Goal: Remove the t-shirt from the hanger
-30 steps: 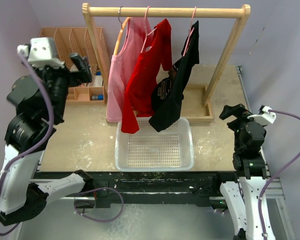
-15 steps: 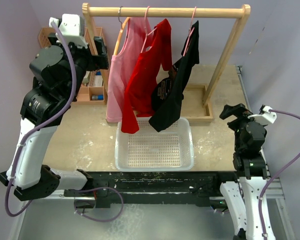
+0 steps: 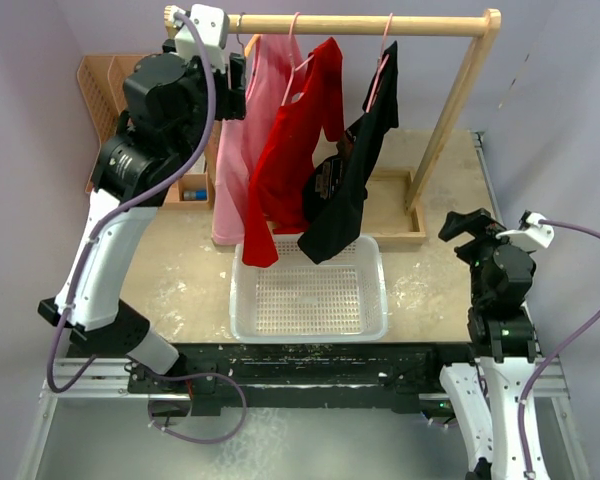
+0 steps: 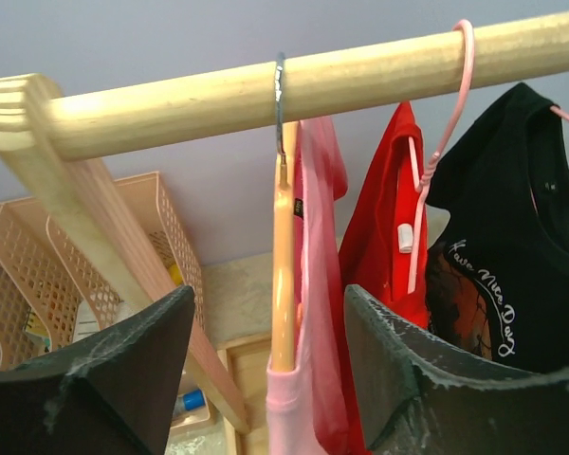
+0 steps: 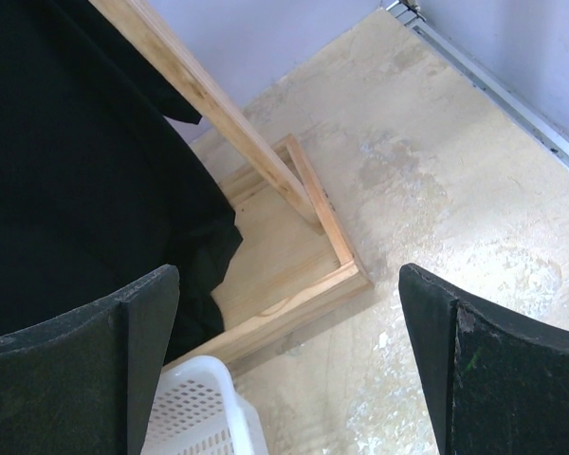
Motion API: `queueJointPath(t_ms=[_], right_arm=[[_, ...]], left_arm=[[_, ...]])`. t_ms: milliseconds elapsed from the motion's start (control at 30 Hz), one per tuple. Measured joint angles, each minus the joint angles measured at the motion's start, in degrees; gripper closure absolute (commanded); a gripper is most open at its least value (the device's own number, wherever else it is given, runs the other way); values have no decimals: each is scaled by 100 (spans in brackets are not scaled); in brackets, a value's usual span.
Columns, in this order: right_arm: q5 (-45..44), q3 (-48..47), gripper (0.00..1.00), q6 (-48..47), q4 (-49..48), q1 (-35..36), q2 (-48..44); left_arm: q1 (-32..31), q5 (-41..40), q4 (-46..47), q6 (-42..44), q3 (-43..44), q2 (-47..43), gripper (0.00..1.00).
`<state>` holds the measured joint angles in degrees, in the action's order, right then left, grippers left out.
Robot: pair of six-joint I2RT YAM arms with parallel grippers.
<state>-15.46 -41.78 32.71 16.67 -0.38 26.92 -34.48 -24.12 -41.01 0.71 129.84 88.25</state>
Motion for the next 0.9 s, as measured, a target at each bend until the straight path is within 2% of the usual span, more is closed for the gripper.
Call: queueJointPath(t_ms=[100,233,467,633,800,900], right_arm=[[63,-57,0,15,79,0,-9],[155,-96,0,17,118,0,-83],[184,-127,0,28,127,0,-118],[291,-127,0,39,127,0,-114],[323,-127,0,74,127,0,-107],[330,-127,0,83,127,0,-107]], left_arm=[[81,188,-190,-22,286,310,39],[455,487,-315,-146,468,535,39],[686,831,-385,-262,603,892,31],[728,1012,-435,-306,603,1104,31],[772,1088,-361,-310,601,1132,46],[787,1097,-271,-317,586,1132,66]])
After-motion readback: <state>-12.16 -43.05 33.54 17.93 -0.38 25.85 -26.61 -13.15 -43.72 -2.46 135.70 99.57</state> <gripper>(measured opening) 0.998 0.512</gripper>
